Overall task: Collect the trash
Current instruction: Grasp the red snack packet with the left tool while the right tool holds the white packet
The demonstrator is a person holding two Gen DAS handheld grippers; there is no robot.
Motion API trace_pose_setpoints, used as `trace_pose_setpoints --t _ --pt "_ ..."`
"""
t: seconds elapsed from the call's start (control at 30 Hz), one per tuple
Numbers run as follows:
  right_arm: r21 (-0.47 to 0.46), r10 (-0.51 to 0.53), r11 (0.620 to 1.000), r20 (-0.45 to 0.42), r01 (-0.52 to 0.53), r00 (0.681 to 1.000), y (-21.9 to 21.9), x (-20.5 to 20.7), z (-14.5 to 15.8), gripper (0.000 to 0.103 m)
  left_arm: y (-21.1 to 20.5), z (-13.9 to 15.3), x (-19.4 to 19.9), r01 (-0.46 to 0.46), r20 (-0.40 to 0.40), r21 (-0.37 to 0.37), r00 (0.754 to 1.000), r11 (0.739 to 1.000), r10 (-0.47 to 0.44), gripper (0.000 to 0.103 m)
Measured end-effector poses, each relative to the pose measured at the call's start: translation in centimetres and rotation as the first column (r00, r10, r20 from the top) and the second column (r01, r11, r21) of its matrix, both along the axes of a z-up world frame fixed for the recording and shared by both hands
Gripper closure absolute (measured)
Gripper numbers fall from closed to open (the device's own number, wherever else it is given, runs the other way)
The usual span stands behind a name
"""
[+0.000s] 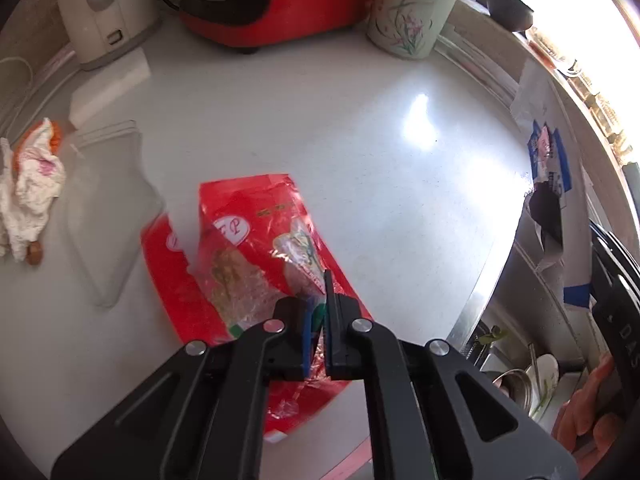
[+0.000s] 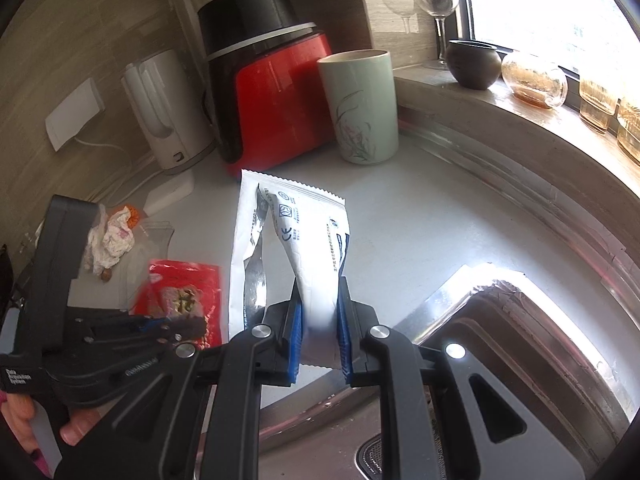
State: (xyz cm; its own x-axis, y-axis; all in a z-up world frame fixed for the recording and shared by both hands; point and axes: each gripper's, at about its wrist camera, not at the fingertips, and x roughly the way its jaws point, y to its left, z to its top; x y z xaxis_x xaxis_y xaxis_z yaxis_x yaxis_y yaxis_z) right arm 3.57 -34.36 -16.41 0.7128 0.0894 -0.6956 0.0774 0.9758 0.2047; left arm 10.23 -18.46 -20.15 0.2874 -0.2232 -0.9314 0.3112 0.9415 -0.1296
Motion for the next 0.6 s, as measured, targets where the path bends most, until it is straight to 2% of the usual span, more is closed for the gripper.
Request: trace_pose_setpoints --t 0.27,0.43,0.6 --pt "-0.013 0.036 0.999 0.01 -0.036 0.999 3.7 -2.0 1.7 0.087 4.4 4.4 -4.0 0.033 0.068 -0.056 0.997 0.998 -0.029 0.099" --pt "0.0 0.074 0.997 0.015 -0.074 0.997 7.9 -4.8 3.2 0.087 9.4 6.9 -8.1 0.062 0.109 -0.034 0.992 0.997 -0.058 0.099" --pt "-0.004 0.14 0.99 -0.004 -0.14 0.99 13.7 -8.8 3.5 0.087 14.8 7.3 -12.4 0.069 0.109 0.001 0.992 0.998 -0.069 0.099"
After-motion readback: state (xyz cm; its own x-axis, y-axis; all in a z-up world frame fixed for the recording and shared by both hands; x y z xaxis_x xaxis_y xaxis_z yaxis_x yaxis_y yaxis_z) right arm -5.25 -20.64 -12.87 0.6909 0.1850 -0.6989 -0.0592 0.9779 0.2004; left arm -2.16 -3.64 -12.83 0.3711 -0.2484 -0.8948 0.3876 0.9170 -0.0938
